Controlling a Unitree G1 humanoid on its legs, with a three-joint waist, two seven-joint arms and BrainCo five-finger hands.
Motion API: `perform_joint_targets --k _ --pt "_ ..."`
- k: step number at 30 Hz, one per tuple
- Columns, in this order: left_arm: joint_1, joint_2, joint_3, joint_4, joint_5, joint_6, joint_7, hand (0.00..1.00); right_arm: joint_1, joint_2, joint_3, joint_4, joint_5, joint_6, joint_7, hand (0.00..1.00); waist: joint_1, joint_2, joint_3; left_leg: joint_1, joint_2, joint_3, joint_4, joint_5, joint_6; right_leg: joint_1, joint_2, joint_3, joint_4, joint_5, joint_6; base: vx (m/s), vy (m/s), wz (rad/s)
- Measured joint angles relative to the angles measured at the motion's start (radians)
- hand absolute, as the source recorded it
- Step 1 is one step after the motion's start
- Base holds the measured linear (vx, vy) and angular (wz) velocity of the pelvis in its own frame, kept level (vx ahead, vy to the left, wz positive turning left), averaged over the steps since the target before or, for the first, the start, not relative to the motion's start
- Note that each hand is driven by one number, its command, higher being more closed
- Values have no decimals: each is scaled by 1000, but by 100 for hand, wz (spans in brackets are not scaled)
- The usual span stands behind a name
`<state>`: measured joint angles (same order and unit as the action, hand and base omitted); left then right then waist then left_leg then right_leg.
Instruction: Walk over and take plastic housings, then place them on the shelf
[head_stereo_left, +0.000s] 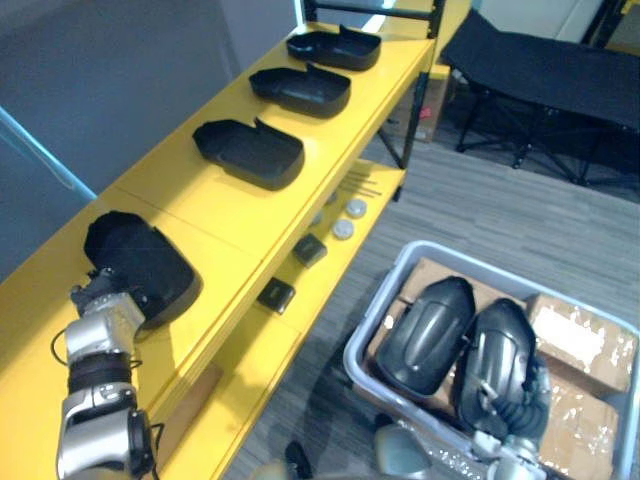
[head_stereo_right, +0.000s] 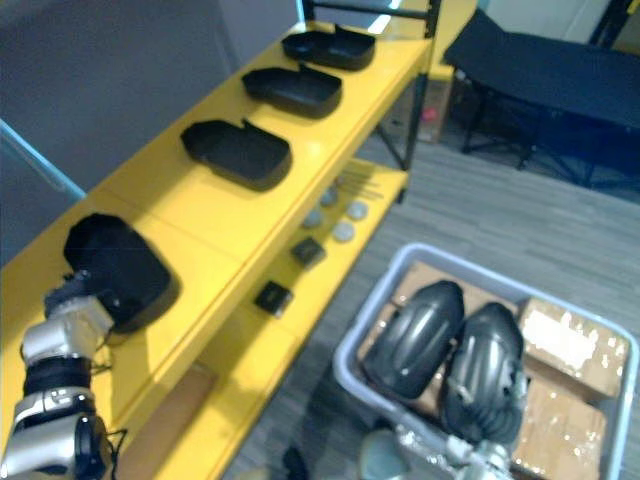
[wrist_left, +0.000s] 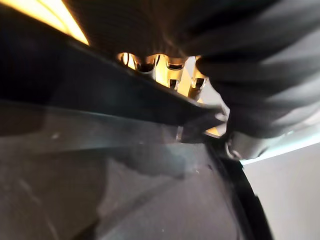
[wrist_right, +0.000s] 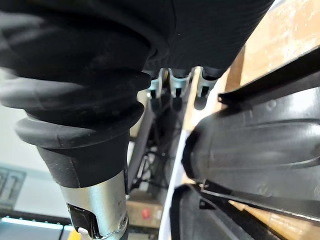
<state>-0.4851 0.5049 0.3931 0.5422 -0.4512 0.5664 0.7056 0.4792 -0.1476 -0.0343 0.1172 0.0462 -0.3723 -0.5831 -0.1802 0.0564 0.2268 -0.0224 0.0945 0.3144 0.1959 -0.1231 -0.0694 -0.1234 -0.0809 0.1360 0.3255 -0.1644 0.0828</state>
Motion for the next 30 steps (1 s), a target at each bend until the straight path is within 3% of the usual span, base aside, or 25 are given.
perform_joint_targets --k 6,11,12,13,17,18,19,22,26,30 --pt "15 -6 32 9 -152 -147 90 0 8 -7 2 -1 -23 -45 -4 0 -3 -4 2 0 0 -3 22 -16 5 7 -6 -7 13 -12 4 0 1 1" --pt "61 -51 65 -15 -181 -343 137 0 12 -7 31 -97 -99 -115 -37 0 -1 -9 5 7 -1 -15 24 -15 5 24 -9 -29 7 -11 5 11 -6 8" --pt "86 -64 74 -46 -182 -400 143 0 13 -7 34 -136 -143 -133 -63 0 -1 -9 5 15 -1 -20 22 -15 4 33 -9 -35 5 -11 5 17 -8 5" --pt "94 -67 74 -58 -182 -411 143 0 14 -7 34 -147 -152 -134 -69 0 -2 -9 5 19 -1 -22 21 -15 4 38 -9 -38 3 -11 5 21 -12 11" --pt "223 -101 73 -248 -176 -550 131 0 6 -6 10 -295 -198 -190 -94 0 -3 -5 2 61 -4 -35 -9 -9 0 86 -11 -57 -19 -12 4 10 -9 4" --pt "293 -148 68 -348 -166 -612 101 0 -14 -6 -28 -340 -193 -221 -88 0 3 -4 -1 73 -10 -43 -23 -1 1 96 -14 -62 -25 -11 5 10 -10 12" --pt "321 -171 62 -388 -161 -632 91 0 -23 -6 -44 -353 -184 -232 -80 0 3 -4 -3 76 -13 -50 -28 2 1 102 -16 -69 -29 -11 5 20 -6 19" --pt "455 -281 0 -542 -133 -685 50 0 -95 -8 -109 -397 -94 -272 -2 0 9 -4 -6 84 -22 -89 -41 13 4 134 -24 -103 -54 -7 8 4 -6 33" --pt "680 -433 -127 -749 -77 -727 -33 0 -240 -15 -106 -431 -34 -279 138 0 62 0 -9 88 -28 -141 -53 25 4 182 -23 -148 -119 16 8 -27 -8 30" --pt "769 -476 -134 -799 0 -765 -105 0 -318 -42 -26 -435 27 -254 317 0 113 7 -20 75 -38 -195 -51 34 7 225 -24 -203 -166 34 10 -17 -16 44"
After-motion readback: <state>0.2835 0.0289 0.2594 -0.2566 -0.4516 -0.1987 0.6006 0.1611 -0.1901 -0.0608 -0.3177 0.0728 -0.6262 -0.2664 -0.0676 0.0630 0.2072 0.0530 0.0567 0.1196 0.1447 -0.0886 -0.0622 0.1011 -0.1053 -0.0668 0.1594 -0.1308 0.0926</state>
